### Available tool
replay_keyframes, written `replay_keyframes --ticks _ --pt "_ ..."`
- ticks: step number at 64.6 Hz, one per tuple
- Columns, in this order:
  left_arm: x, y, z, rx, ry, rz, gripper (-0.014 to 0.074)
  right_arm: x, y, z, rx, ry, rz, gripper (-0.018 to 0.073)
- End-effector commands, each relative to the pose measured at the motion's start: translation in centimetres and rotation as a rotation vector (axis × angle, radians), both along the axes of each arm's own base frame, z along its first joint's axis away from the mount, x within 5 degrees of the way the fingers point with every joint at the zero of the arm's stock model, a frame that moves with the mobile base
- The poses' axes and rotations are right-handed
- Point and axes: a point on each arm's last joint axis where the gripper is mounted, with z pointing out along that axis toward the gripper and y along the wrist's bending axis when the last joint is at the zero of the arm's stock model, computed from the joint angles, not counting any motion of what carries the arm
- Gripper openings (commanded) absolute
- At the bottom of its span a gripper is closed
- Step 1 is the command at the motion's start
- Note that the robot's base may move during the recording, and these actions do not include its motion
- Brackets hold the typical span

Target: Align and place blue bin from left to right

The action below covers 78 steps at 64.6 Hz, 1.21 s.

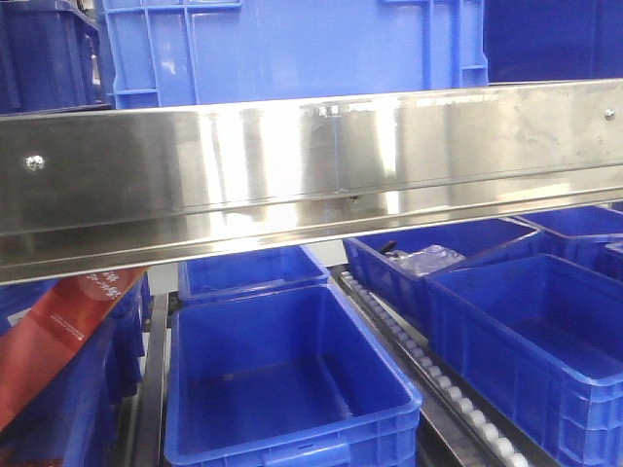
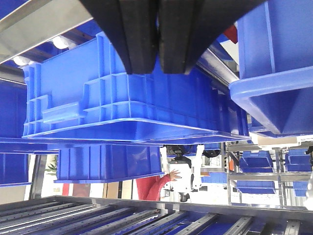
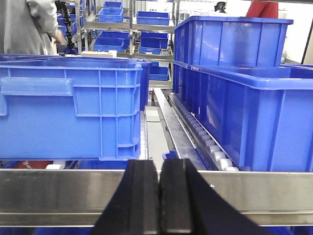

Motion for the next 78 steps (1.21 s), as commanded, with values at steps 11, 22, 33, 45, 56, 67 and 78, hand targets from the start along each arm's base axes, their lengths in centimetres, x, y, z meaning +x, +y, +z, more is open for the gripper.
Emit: replay_keyframes --ticks 11,22,33,45,56,67,78 --pt "1.5 -0.6 -2.6 0.038 0.018 0.113 0.0004 -0.1 0.0 0.2 -0.005 -0.032 0.003 -0.0088" --pt "3.7 -0.8 -7.2 0.062 0.06 0.164 0.0004 -0.1 0.0 0.2 -0.005 -0.032 0.003 -0.0088" --pt "4.5 -0.8 -11.1 0.042 0.111 0.18 0.0004 -0.1 0.0 0.2 -0.005 -0.032 0.003 -0.0088" --pt "5.1 -0.7 -13.7 0.03 0.099 0.194 0.0004 -0.1 0.0 0.2 -0.005 -0.032 0.003 -0.0088" --pt "5.1 -0.8 -13.3 0.021 0.056 0.193 0.0004 -0.1 0.0 0.3 -0.004 -0.034 0.003 -0.0088" --pt "5.1 -0.8 -13.4 0.021 0.061 0.193 0.0004 -0.1 0.0 0.3 -0.004 -0.034 0.003 -0.0088" --pt "5.1 -0.8 -13.4 0.021 0.061 0.193 0.0004 -0.1 0.0 0.3 -0.003 -0.036 0.003 -0.0088"
